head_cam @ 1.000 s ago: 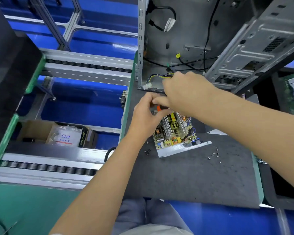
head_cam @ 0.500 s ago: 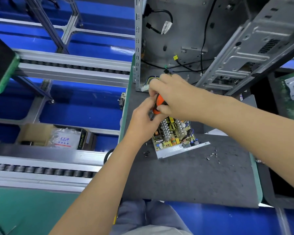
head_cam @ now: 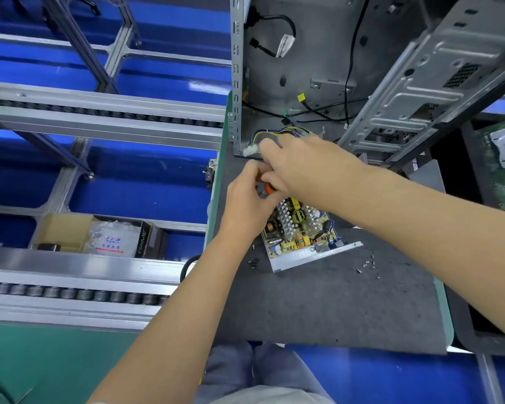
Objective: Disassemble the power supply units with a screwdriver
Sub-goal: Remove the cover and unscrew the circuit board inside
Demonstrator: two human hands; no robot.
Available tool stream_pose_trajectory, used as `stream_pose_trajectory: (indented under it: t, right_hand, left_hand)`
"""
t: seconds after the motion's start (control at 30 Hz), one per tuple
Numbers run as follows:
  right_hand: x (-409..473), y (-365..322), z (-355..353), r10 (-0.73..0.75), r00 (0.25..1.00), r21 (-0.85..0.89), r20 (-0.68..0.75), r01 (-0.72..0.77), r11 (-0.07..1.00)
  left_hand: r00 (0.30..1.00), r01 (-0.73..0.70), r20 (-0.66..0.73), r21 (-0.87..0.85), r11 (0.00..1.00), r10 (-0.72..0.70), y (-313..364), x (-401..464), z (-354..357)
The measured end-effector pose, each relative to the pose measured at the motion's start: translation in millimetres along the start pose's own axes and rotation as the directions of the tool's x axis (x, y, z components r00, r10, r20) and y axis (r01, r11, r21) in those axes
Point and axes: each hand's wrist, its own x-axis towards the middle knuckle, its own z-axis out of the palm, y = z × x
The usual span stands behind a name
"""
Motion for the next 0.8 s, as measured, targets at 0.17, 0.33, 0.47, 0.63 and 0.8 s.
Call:
stream_pose_trajectory:
  t: [0.17, 0.33, 0.47, 0.63, 0.8]
  right_hand:
    - [-3, 3, -4, 0.014, 0.993, 0.18, 0.12, -0.036, 0.983]
    - [-2, -1, -1, -0.007, 1.0, 0.108, -0.002, 0.007, 0.994]
    - [-6, 6, -2, 0.01, 0.996, 0.262, 0.084, -0.031, 0.964]
    - [-6, 3, -5, 0.082, 0.997, 0.039, -0.016, -0.081, 0.996]
    - [-4, 22, 3, 0.022, 0.997, 0.458, 0.068, -0.051, 0.887]
  left_hand:
    - [0.999, -0.043, 0.022, -0.021, 0.999, 0.044, -2, -6, -1]
    - [0.998, 0.004, 0.058, -0.014, 1.0, -0.003, 7, -2, 6]
    - [0.999, -0.04, 0.025, 0.003, 0.999, 0.04, -5, -13, 5]
    - [1.0, -0.028, -0.015, 0.0, 1.0, 0.028, 7, -8, 11]
    - [0.997, -0.043, -0.057, 0.002, 0.999, 0.043, -6, -11, 4]
